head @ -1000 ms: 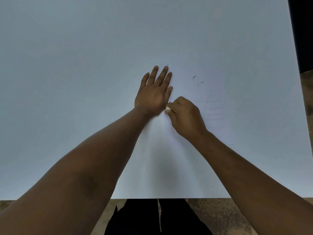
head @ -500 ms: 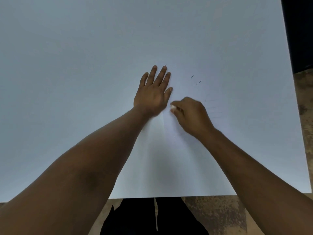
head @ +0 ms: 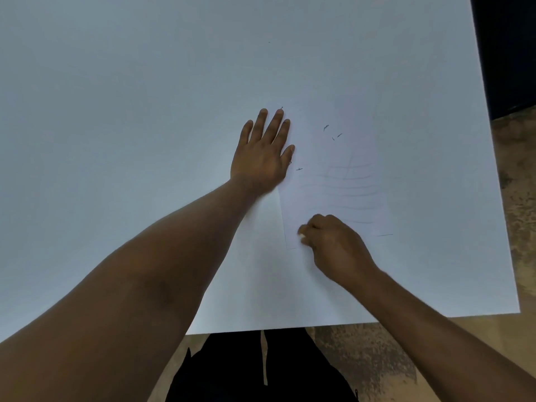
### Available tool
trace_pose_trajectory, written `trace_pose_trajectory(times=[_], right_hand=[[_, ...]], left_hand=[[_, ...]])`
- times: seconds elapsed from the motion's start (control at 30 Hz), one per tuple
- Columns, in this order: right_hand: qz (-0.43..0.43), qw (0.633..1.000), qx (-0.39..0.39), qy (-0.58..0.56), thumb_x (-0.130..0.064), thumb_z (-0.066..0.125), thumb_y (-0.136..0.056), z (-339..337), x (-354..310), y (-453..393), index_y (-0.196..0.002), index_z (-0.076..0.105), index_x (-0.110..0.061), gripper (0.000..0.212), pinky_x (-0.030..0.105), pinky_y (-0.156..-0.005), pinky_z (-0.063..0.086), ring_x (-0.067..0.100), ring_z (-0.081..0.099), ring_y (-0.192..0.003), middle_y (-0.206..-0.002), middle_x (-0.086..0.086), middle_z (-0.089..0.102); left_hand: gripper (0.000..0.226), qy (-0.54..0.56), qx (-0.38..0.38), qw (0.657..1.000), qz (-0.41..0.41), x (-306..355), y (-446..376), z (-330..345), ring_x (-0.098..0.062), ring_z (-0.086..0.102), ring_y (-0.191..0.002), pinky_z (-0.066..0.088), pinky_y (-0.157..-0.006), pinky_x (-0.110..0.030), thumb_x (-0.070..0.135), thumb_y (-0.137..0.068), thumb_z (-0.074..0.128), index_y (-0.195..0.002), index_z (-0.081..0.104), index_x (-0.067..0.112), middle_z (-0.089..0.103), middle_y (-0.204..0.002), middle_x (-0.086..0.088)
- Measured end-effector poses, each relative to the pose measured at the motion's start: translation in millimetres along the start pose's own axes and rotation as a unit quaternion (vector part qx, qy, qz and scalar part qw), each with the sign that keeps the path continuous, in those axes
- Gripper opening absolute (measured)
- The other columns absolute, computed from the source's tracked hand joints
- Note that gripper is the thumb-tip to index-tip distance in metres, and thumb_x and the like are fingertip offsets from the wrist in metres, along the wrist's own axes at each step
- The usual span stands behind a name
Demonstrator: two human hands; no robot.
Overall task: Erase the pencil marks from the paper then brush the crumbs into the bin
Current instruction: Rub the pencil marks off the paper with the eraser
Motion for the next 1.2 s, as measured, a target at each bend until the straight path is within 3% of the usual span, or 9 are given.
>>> trace_pose_trajectory(times=[0.07, 0.2, 0.3, 0.47, 0.6, 0.8, 0.93, 1.1, 1.2], right_hand=[[0.006, 1.0, -0.012, -0.01, -0.009, 0.068, -0.087, -11.4, 3.3, -22.9, -0.095, 0.074, -0.013, 0.011, 0.039, -0.064, 0.054, 0.031, 0.062, -0.079, -0.087, 0.007, 0.064], [0.02, 0.995, 0.095, 0.01, -0.016, 0.059, -0.096, -48.0, 3.7, -87.8, -0.105, 0.073, -0.012, 0.017, 0.037, -0.066, 0.052, 0.029, 0.059, -0.077, -0.087, 0.011, 0.06], [0.015, 0.993, 0.105, 0.045, -0.016, 0.056, -0.098, -51.7, -2.8, -117.9, -0.102, 0.073, -0.01, 0.019, 0.039, -0.065, 0.053, 0.028, 0.057, -0.078, -0.087, 0.011, 0.061], [0.04, 0.991, 0.116, 0.058, -0.017, 0.06, -0.097, -54.6, 8.1, -121.4, -0.106, 0.074, -0.009, 0.019, 0.036, -0.068, 0.051, 0.029, 0.059, -0.084, -0.091, 0.012, 0.065], [0.06, 0.99, 0.113, 0.06, -0.02, 0.058, -0.098, -54.7, 12.8, -125.3, -0.102, 0.073, -0.011, 0.018, 0.029, -0.064, 0.039, 0.024, 0.057, -0.08, -0.089, 0.009, 0.064], [0.116, 0.98, 0.153, 0.056, -0.022, 0.051, -0.1, -62.1, 33.7, -113.7, -0.099, 0.071, -0.009, 0.024, 0.031, -0.067, 0.045, 0.028, 0.06, -0.082, -0.091, 0.012, 0.064], [0.178, 0.966, 0.188, 0.01, -0.019, 0.048, -0.096, -73.4, 64.1, -105.8, -0.081, 0.063, -0.006, 0.025, 0.031, -0.061, 0.036, 0.031, 0.055, -0.072, -0.075, 0.012, 0.056], [0.089, 0.99, 0.109, 0.013, -0.021, 0.052, -0.097, -50.7, 25.9, -115.0, -0.085, 0.067, -0.007, 0.024, 0.029, -0.062, 0.035, 0.022, 0.051, -0.068, -0.077, 0.004, 0.052], [0.086, 0.988, 0.124, 0.031, -0.019, 0.054, -0.097, -41.2, 15.1, -113.7, -0.079, 0.066, -0.005, 0.025, 0.028, -0.06, 0.032, 0.02, 0.047, -0.062, -0.073, 0.006, 0.049]], left_hand=[[0.062, 0.003, 0.001, 1.0, 0.003, -0.4, 0.1, 0.6, -0.03, 0.004, -0.159, 0.007, -0.128, -0.047, 0.047, -0.109, 0.018, -0.162, 0.022, 0.017, 0.012, -0.172, -0.002], [0.058, 0.012, 0.002, 1.0, 0.012, -0.9, -0.1, 0.5, -0.029, 0.002, -0.159, 0.006, -0.128, -0.047, 0.042, -0.11, 0.018, -0.162, 0.022, 0.016, 0.01, -0.172, -0.001], [0.056, 0.021, 0.007, 1.0, 0.013, -1.7, 0.4, -1.3, -0.028, 0.004, -0.159, 0.006, -0.127, -0.046, 0.036, -0.111, 0.018, -0.162, 0.023, 0.014, 0.012, -0.172, -0.001], [0.057, 0.031, 0.004, 0.999, 0.007, -3.3, -0.6, -0.5, -0.026, 0.001, -0.159, 0.003, -0.127, -0.044, 0.036, -0.11, 0.016, -0.163, 0.018, 0.013, 0.009, -0.172, 0.0], [0.057, 0.027, 0.016, 0.999, 0.006, -3.6, -0.1, 0.2, -0.027, 0.005, -0.159, 0.006, -0.127, -0.045, 0.036, -0.11, 0.019, -0.162, 0.022, 0.012, 0.011, -0.172, -0.003], [0.058, 0.024, 0.016, 1.0, 0.002, -2.3, 0.3, -2.0, -0.026, 0.004, -0.159, 0.007, -0.128, -0.045, 0.04, -0.11, 0.019, -0.162, 0.02, 0.012, 0.011, -0.172, -0.002], [0.059, 0.022, 0.021, 1.0, 0.0, -2.5, 0.5, -2.7, -0.026, 0.007, -0.159, 0.009, -0.127, -0.046, 0.041, -0.11, 0.022, -0.161, 0.023, 0.012, 0.014, -0.172, -0.003], [0.059, 0.016, 0.016, 1.0, 0.0, -2.3, -0.9, -1.6, -0.027, 0.007, -0.159, 0.008, -0.127, -0.046, 0.041, -0.11, 0.022, -0.162, 0.023, 0.012, 0.014, -0.172, -0.003], [0.06, 0.012, 0.014, 1.0, 0.001, -1.4, -0.7, -1.0, -0.027, 0.007, -0.159, 0.007, -0.126, -0.045, 0.041, -0.109, 0.021, -0.162, 0.022, 0.012, 0.014, -0.172, -0.003]])
Point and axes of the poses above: each hand's wrist, its own y-axis away from the middle knuckle, its own z-axis out of the palm, x = y × z, the point moved 8 cm from there along -y, towards the middle knuckle
